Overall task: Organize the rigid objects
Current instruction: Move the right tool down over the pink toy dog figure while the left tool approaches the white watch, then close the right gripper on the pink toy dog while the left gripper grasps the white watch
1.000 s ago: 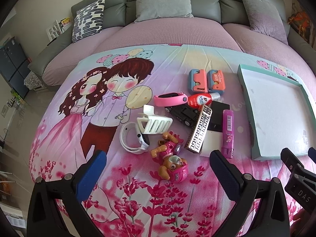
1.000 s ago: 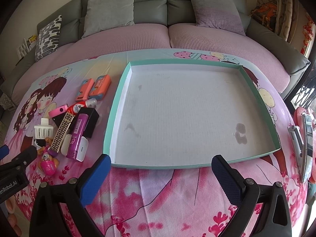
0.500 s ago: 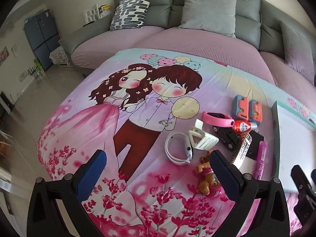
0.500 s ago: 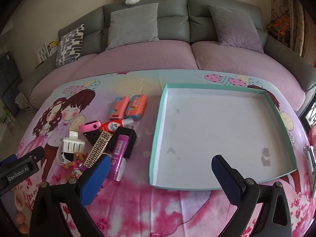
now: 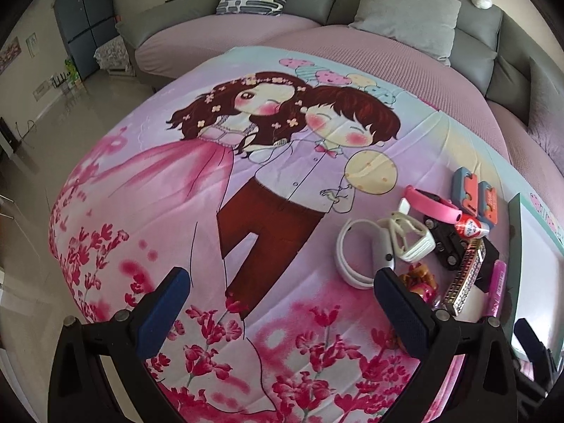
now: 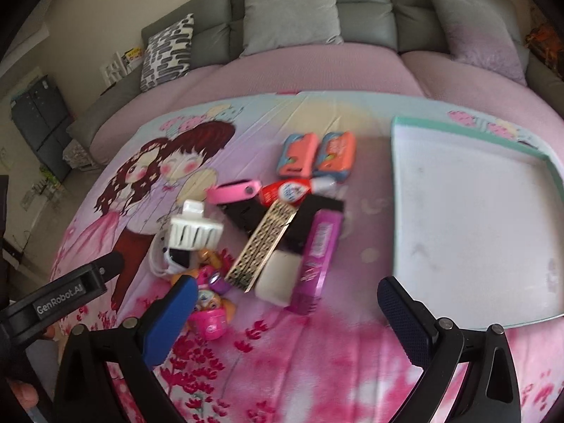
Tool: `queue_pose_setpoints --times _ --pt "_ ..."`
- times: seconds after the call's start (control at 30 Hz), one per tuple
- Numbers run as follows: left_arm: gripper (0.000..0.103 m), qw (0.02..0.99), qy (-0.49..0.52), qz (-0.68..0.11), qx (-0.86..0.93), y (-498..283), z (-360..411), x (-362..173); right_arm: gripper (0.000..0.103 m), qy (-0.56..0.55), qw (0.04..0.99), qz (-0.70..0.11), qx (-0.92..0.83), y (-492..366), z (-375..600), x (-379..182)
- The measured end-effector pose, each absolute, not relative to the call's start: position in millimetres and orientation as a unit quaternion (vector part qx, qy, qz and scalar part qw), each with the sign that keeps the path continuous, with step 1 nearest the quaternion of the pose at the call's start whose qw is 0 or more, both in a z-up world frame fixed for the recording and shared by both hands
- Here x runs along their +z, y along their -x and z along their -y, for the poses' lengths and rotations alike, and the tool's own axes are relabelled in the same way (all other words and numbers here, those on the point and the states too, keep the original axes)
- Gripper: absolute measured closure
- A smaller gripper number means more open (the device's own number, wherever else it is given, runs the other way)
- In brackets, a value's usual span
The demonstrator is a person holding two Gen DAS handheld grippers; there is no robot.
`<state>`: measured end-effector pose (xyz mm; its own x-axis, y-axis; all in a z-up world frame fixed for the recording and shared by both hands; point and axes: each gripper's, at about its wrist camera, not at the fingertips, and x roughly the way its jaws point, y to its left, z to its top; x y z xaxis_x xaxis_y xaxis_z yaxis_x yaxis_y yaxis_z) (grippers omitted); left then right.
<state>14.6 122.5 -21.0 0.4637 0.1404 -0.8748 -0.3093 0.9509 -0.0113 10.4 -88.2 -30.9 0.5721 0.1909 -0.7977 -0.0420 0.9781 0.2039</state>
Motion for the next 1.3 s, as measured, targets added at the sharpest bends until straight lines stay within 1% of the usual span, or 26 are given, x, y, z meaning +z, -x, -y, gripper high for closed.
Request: queue_pose_setpoints --times 0.13,0.2,0.3,0.37,0.43,0.5,0.57,0.6,0.7,0.73,0.87,0.93,1.03,1.3 --pt "0.000 0.843 0.095 -0.512 0.136 -17 -132 -31 0.001 -0.076 0.873 -0.473 0.092 -14 68 -45" --pt "0.000 0.842 0.102 -0.511 0.139 -16 -136 -33 0.003 -0.065 0.869 -0.481 0.096 -15 60 -50" --pt "0.000 0.843 0.111 -0.509 0.134 -17 -140 -36 0.003 -0.048 0.874 -0.476 0.089 -13 53 -51" --pt "0.000 0.840 0.116 -0.513 0.130 -18 -141 -40 0.005 -0.055 0.874 -0.474 0.089 -12 55 -49" --pt "0.000 0.839 0.119 -0.516 0.126 -19 -142 -44 0.011 -0.058 0.875 -0.472 0.088 -9 59 -47" --pt "0.000 0.838 0.122 -0.517 0.126 -20 -143 -45 0.012 -0.056 0.878 -0.468 0.090 -7 59 -44" --pt "0.000 0.839 0.120 -0.516 0.126 -20 -143 -46 0.016 -0.054 0.876 -0.470 0.099 -7 57 -43" --pt "0.000 0.839 0.118 -0.516 0.127 -20 -143 -46 0.021 -0.053 0.873 -0.473 0.104 -7 56 -43" --pt "0.000 0.836 0.119 -0.519 0.132 -20 -145 -49 0.026 -0.049 0.868 -0.479 0.119 -6 49 -47" --pt "0.000 0.836 0.120 -0.518 0.134 -20 -146 -49 0.031 -0.046 0.867 -0.480 0.123 -6 47 -48" --pt "0.000 0.842 0.122 -0.510 0.129 -21 -146 -48 0.034 -0.047 0.863 -0.484 0.136 -6 40 -54" --pt "0.000 0.842 0.121 -0.512 0.122 -22 -144 -49 0.043 -0.049 0.861 -0.487 0.143 -8 38 -58" --pt "0.000 0.842 0.114 -0.515 0.114 -25 -139 -50 0.049 -0.051 0.856 -0.492 0.151 -11 34 -64" --pt "0.000 0.845 0.110 -0.512 0.109 -28 -134 -52 0.050 -0.073 0.858 -0.484 0.156 -19 35 -72"
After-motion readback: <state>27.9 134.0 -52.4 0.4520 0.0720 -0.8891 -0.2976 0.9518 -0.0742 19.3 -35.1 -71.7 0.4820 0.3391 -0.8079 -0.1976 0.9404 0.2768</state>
